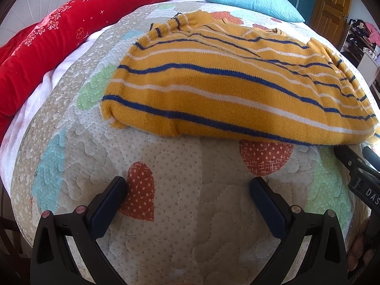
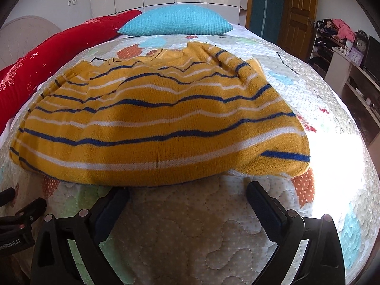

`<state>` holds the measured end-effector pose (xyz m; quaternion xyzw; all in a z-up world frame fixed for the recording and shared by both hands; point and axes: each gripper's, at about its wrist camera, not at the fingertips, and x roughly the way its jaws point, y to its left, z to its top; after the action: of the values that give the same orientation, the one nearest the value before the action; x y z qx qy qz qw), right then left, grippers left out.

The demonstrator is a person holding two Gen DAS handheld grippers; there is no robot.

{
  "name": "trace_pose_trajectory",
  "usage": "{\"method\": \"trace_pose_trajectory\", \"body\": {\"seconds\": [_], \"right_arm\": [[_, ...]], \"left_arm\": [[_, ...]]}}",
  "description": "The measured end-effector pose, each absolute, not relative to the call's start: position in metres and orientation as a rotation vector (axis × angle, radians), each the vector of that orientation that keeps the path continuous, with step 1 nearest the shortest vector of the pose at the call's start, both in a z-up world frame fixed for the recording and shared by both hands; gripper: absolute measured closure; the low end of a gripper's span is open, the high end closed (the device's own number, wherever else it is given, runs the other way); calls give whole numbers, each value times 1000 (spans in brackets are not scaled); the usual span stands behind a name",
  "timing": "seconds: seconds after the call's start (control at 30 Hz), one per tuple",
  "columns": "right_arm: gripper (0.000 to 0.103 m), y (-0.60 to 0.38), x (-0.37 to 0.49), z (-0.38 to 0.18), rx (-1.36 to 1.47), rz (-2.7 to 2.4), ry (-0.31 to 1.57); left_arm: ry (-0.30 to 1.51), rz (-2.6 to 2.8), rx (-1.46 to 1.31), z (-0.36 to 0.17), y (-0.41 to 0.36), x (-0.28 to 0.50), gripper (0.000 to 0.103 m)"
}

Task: Fold small clothes
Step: 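Grasp the edge of the folded sweater with the left gripper and lift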

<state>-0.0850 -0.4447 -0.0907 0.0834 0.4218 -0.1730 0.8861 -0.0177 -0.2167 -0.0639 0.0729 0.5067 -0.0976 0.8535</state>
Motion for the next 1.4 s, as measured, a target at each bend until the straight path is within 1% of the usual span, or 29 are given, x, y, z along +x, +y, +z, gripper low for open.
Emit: {"method": "trace_pose_trajectory", "body": {"seconds": [0.4, 0.57, 0.73, 0.93, 0.97, 1.0, 1.03, 1.07, 1.1, 1.13, 1.23, 1.27, 1.3, 1.4], "right_arm": [[0, -437, -101, -95, 138, -332, 839], [0, -435, -109, -93, 132, -304, 831], [2, -426, -115, -85, 143, -218, 803], [2, -395, -119, -70, 61, -120, 748], [2, -389, -119, -69, 32, -108, 741], [2, -381, -118, -67, -3, -98, 735], [2, -373, -116, -66, -43, -88, 731], [2, -364, -114, -65, -84, -80, 730], [2, -355, -111, -64, -127, -70, 729], [4, -346, -107, -64, -167, -59, 730], [5, -318, -92, -64, -266, -14, 730], [6, -309, -86, -64, -290, 4, 729], [6, -300, -80, -65, -314, 22, 728], [10, -270, -62, -68, -379, 73, 728]], "left_arm": [[1039, -242, 135, -62, -209, -21, 0], [988, -325, -156, -38, -158, -15, 0], [1019, -322, -330, -45, -113, 28, 0], [1039, -379, -375, -52, -118, 80, 0], [1042, -393, -374, -53, -119, 83, 3], [1047, -404, -371, -54, -121, 86, 18], [1057, -410, -357, -55, -124, 89, 30], [1074, -430, -340, -56, -128, 94, 51], [1091, -476, -346, -58, -130, 99, 66], [1103, -506, -357, -58, -129, 103, 70], [1110, -531, -344, -55, -128, 110, 70], [1118, -542, -347, -55, -128, 114, 68], [1125, -546, -355, -55, -127, 117, 62], [1126, -573, -332, -50, -131, 134, 51]]}}
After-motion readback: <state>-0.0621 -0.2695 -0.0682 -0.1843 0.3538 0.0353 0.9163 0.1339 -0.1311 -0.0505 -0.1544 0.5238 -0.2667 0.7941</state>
